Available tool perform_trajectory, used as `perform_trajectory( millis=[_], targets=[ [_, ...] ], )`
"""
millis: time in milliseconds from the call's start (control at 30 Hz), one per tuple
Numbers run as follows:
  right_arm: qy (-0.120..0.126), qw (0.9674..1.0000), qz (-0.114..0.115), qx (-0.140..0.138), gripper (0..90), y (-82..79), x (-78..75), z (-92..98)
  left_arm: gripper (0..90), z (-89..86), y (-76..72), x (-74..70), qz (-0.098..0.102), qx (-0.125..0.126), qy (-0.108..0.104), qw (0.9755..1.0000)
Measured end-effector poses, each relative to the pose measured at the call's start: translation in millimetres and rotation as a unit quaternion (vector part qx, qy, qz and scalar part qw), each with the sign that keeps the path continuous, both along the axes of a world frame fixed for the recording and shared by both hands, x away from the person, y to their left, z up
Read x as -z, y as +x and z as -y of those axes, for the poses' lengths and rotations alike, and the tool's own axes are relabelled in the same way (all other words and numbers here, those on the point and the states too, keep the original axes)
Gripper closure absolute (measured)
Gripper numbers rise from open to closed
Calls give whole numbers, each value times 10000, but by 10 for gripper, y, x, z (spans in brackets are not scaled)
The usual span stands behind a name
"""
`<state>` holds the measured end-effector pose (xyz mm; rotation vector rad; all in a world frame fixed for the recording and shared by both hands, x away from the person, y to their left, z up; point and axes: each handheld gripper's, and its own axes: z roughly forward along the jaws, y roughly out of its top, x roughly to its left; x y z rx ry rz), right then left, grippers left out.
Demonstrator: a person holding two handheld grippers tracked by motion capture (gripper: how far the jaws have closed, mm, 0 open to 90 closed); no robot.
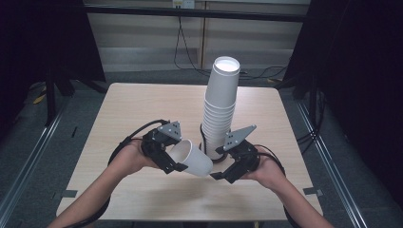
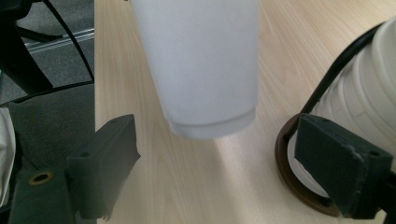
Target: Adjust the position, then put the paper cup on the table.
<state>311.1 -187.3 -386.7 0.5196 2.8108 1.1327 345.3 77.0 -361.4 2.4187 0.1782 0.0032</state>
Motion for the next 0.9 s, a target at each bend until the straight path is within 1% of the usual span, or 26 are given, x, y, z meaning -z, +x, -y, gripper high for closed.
perform_trajectory(
  millis=[33, 100, 133, 167, 200, 233, 267, 300, 333, 400, 467, 500, 567, 633, 667, 767, 833, 900],
  targets=[
    [19, 10000, -18, -9, 122, 7, 13, 10, 145, -11, 6, 2, 9, -1, 47, 10000],
    [-30, 10000, -10, 53, 117, 8, 33, 33, 145, -37, 13, 5, -15, -34, 76, 10000],
    [-33, 9999, -40, 86, 118, 6, 43, 45, 144, -44, 17, 14, -3, -41, 59, 10000],
    [-5, 10000, -23, 66, 118, 6, 57, 57, 144, -50, 13, 20, 6, -76, 78, 9999],
    [-33, 9999, -35, 97, 118, 2, 66, 69, 144, -62, 25, 10, -44, -15, 194, 9998],
    [-42, 10000, -27, 83, 118, 2, 76, 79, 144, -63, 17, 26, -8, -86, 156, 9998],
    [-41, 9999, -41, 113, 118, -4, 85, 88, 143, -68, 20, 30, 19, -91, 166, 9998],
    [-63, 9999, -27, 142, 118, -5, 92, 100, 143, -78, 21, 25, 22, -106, 244, 9996],
    [-68, 9998, -27, 173, 118, -5, 101, 111, 143, -84, 23, 27, 36, -124, 265, 9996],
    [-53, 9997, -3, 236, 118, -5, 122, 142, 142, -102, 32, 31, 33, -154, 254, 9996],
    [-37, 9995, 8, 299, 121, -5, 143, 163, 142, -121, 41, 33, 29, -189, 312, 9993],
    [-71, 9994, 57, 338, 122, -6, 161, 179, 142, -128, 40, 37, 31, -226, 303, 9993],
    [-55, 9993, 46, 369, 123, -7, 194, 200, 142, -143, 49, 41, 16, -249, 349, 9991],
    [-81, 9989, 33, 466, 123, -12, 228, 226, 142, -156, 57, 47, 29, -237, 402, 9989],
    [-89, 9988, 22, 491, 123, -13, 249, 237, 141, -163, 59, 51, -4, -247, 421, 9988],
    [-158, 9983, 70, 561, 123, -12, 310, 268, 141, -177, 65, 68, 0, -274, 465, 9985],
    [-199, 9975, 98, 667, 123, -15, 345, 284, 141, -187, 72, 79, -14, -289, 479, 9984],
    [-145, 9974, 79, 698, 123, -20, 378, 306, 141, -200, 86, 90, -26, -297, 537, 9981]
  ],
)
